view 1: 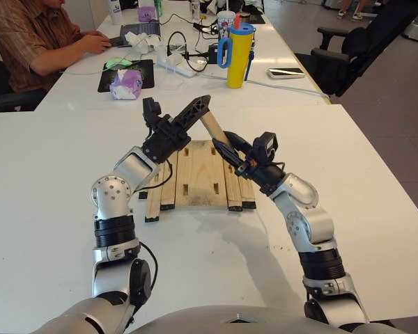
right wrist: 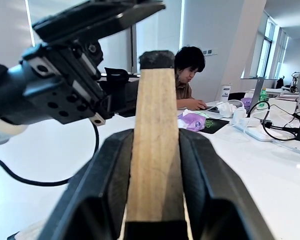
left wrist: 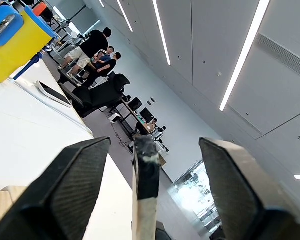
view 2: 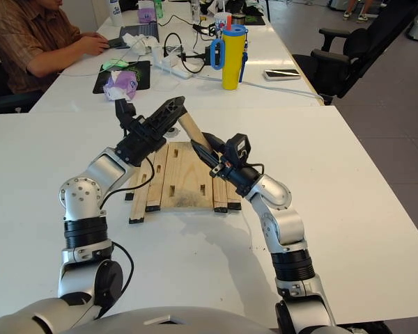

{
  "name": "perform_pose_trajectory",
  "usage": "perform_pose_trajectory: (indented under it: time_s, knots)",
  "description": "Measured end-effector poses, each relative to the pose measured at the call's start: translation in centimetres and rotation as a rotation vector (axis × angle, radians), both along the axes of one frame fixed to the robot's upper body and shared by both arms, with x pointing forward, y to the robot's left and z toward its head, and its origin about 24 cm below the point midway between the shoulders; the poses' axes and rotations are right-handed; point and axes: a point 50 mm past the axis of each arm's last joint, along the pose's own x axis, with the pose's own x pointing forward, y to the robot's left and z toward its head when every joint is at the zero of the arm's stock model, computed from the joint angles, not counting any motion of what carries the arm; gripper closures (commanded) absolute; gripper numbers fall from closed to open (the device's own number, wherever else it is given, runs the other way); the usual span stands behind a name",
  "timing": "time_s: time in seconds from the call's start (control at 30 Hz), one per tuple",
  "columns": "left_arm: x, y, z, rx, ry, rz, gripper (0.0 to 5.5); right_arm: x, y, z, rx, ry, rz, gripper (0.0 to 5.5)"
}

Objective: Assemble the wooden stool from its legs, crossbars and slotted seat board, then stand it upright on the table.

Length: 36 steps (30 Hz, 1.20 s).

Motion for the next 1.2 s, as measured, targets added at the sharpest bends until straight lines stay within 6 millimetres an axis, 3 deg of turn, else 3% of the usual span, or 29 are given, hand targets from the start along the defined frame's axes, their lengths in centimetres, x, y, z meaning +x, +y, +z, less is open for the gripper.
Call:
perform_pose_trajectory:
  time_s: [0.5,0.6,0.63,0.7,0.8,0.9,0.97,1.2]
  knots:
    - [-0.1,0.0,-0.3,0.041,0.02,-0.03,4.96,-0.1,0.3,0.2,-0.024,-0.059,-0.018,4.2]
    - [0.0,0.1,-0.3,0.047,0.028,-0.023,5.03,-0.1,0.3,0.2,-0.025,-0.06,-0.024,4.2]
    - [0.0,0.0,-0.3,0.048,0.027,-0.02,5.04,-0.1,0.3,0.2,-0.025,-0.059,-0.026,3.83]
    - [0.1,0.0,-0.4,0.055,0.021,-0.004,5.09,-0.1,0.3,0.2,-0.021,-0.057,-0.034,3.58]
    - [0.7,1.1,-0.3,0.073,-0.001,0.128,5.09,0.2,-0.2,-0.3,-0.03,-0.028,-0.062,3.16]
    - [0.9,2.9,-0.1,0.103,-0.022,0.321,5.09,0.4,-0.9,-2.1,-0.086,0.065,-0.095,2.64]
    - [0.4,3.9,-0.5,0.162,-0.052,0.434,5.09,0.5,-1.7,-3.2,-0.116,0.12,-0.127,2.63]
    - [-1.3,5.6,-5.4,0.339,0.036,0.7,5.09,1.2,-3.9,-4.1,-0.088,0.211,-0.299,2.63]
